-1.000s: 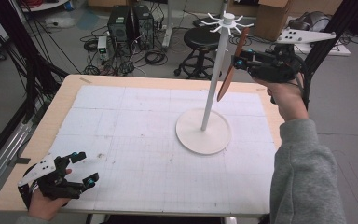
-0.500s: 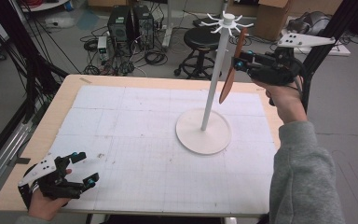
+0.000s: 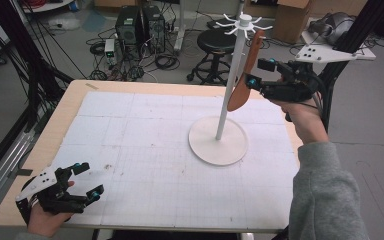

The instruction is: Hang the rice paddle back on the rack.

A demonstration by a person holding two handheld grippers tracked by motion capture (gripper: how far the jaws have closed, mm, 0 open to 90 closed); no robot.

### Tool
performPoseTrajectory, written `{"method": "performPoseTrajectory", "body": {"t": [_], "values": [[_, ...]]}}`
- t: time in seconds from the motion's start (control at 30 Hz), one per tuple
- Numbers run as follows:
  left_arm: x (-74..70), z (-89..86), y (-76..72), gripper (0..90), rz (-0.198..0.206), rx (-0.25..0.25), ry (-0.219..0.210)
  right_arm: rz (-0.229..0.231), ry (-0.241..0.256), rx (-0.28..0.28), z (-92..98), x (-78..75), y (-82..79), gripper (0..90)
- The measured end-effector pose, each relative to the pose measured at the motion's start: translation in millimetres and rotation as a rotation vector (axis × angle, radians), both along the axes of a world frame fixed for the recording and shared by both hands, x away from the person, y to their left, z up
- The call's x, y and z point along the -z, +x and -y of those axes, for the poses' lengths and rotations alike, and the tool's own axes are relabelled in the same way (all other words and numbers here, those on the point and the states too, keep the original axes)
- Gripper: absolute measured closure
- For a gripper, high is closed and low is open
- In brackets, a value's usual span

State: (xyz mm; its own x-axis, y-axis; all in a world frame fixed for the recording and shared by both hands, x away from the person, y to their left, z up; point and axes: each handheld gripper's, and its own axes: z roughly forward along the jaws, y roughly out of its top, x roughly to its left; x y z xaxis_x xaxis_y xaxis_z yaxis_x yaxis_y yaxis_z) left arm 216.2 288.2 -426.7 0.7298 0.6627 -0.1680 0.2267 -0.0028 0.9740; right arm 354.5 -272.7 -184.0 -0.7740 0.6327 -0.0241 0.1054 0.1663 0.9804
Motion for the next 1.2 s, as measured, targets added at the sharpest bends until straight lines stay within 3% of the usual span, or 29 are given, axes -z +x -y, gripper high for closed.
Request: {"method": "performPoseTrajectory", "body": {"t": [0.27,0.3,0.67,1.2], "values": [[0.1,1.3,0.4,2.6,-0.002,-0.005,0.003,-0.021,-0.003,0.014,-3.9,14.8,-7.9,3.5],[0.2,1.7,0.6,2.6,-0.002,-0.007,0.007,-0.052,-0.007,0.013,-4.8,19.6,-7.0,0.0],[1.6,3.6,3.6,2.6,-0.01,-0.004,0.01,-0.062,-0.002,0.012,0.1,38.0,-7.7,0.0],[2.4,12.3,4.7,2.6,-0.021,0.004,0.02,-0.053,0.015,-0.054,0.2,66.8,-24.9,0.0]]}}
